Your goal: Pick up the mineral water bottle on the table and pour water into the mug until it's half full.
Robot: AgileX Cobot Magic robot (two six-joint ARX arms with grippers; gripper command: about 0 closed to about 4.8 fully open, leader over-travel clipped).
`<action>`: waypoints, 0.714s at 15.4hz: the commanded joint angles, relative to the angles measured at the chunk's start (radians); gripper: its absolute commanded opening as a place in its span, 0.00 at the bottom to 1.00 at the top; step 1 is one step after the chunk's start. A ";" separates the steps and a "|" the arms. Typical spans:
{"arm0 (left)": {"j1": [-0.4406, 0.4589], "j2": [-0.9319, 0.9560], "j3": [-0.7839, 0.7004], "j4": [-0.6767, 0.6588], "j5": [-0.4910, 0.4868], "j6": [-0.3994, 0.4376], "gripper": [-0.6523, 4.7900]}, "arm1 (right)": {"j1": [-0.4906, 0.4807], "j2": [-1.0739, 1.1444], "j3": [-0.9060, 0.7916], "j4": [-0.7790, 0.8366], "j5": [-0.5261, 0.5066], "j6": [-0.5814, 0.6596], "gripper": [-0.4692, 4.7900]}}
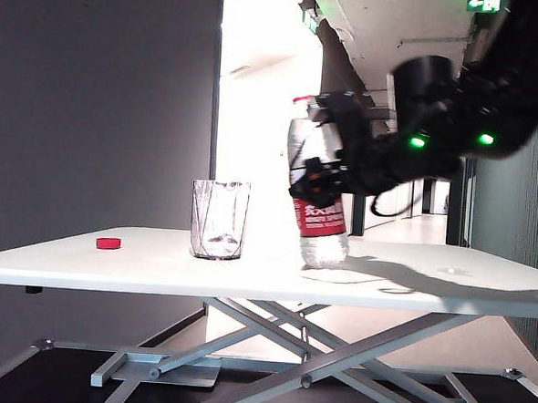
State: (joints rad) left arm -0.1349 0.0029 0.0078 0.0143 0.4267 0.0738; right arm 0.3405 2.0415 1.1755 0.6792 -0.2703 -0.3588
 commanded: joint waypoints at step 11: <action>0.000 0.001 0.002 0.009 0.004 -0.003 0.11 | 0.112 -0.019 0.186 -0.298 0.445 -0.384 0.54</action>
State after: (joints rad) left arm -0.1345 0.0029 0.0078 0.0143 0.4267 0.0738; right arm 0.4484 2.0388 1.3434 0.3111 0.1337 -0.7090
